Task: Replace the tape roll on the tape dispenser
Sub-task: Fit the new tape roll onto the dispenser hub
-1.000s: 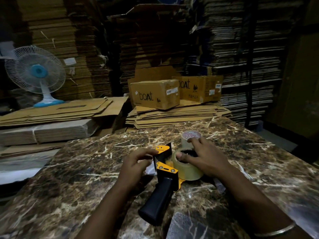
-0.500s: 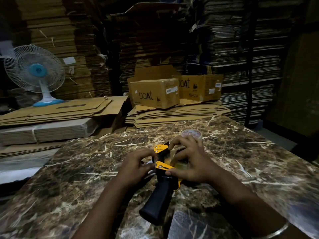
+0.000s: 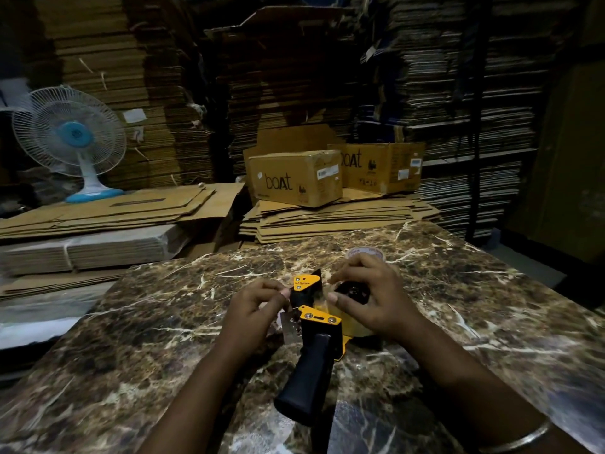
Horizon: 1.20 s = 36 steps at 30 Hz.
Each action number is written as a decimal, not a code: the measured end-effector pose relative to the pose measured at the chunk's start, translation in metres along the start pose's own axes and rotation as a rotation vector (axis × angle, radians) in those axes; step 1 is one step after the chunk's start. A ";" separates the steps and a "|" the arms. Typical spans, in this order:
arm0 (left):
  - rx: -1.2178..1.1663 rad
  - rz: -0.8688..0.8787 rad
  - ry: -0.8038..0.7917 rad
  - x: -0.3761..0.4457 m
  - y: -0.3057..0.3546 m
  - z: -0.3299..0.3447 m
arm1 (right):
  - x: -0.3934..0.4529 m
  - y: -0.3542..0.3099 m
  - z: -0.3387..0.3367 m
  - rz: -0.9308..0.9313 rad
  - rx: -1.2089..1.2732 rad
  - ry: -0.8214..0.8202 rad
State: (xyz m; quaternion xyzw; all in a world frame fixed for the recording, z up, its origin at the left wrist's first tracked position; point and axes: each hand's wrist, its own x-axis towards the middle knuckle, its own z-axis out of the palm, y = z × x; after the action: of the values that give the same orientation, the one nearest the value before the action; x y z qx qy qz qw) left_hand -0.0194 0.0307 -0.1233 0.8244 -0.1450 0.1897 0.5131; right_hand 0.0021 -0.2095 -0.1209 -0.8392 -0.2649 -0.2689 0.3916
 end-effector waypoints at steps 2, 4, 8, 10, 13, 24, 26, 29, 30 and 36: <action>0.039 0.002 0.064 0.003 0.005 0.005 | 0.002 0.002 -0.007 0.106 -0.141 -0.029; 0.059 0.019 0.062 0.008 0.013 0.007 | 0.002 0.006 -0.013 0.217 -0.267 -0.182; 0.225 -0.030 -0.086 0.026 0.030 0.006 | 0.002 0.019 -0.011 0.304 -0.263 -0.388; 0.379 -0.038 -0.214 0.036 0.035 0.009 | 0.002 0.022 -0.011 0.302 -0.220 -0.383; 0.558 -0.039 -0.349 0.050 0.043 0.014 | 0.003 0.023 -0.011 0.288 -0.180 -0.371; 0.859 0.006 -0.645 0.078 0.056 0.034 | 0.002 0.026 -0.010 0.291 -0.106 -0.362; 0.844 0.034 -0.653 0.079 0.046 0.035 | 0.003 0.025 -0.010 0.295 -0.106 -0.361; 0.803 0.069 -0.645 0.079 0.035 0.033 | 0.002 0.024 -0.010 0.301 -0.098 -0.374; 0.789 0.072 -0.641 0.079 0.033 0.032 | 0.002 0.024 -0.010 0.295 -0.110 -0.372; 0.728 0.125 -0.651 0.077 0.033 0.027 | -0.003 0.003 -0.007 0.051 -0.096 -0.206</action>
State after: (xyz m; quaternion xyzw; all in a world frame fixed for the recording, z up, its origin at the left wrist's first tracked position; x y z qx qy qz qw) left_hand 0.0388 -0.0117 -0.0728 0.9565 -0.2713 -0.0091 0.1072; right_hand 0.0000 -0.2177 -0.1208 -0.8865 -0.2692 -0.1836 0.3286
